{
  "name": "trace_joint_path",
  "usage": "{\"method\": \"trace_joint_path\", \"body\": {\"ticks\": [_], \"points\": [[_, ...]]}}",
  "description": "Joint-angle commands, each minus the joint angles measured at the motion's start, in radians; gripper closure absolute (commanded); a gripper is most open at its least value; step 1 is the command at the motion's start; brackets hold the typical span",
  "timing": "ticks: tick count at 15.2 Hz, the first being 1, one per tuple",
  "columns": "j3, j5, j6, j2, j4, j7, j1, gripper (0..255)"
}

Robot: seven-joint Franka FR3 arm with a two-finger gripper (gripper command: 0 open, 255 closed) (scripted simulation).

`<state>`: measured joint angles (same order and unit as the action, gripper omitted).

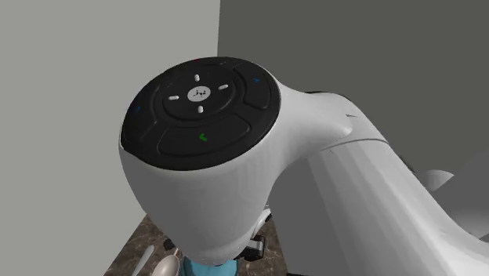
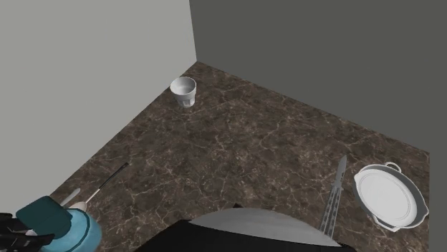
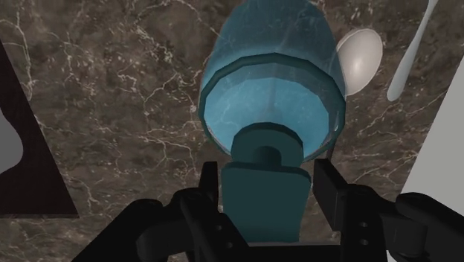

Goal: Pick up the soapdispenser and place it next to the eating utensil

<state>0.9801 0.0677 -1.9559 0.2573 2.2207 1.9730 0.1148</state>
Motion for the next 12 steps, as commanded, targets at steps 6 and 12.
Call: {"method": "trace_joint_path", "body": {"ticks": [6,12], "points": [[0.026,0.028,-0.059,-0.035,0.039,0.036,-0.013,255],[0.028,0.03,-0.06,-0.037,0.039,0.039,-0.013,0]]}}
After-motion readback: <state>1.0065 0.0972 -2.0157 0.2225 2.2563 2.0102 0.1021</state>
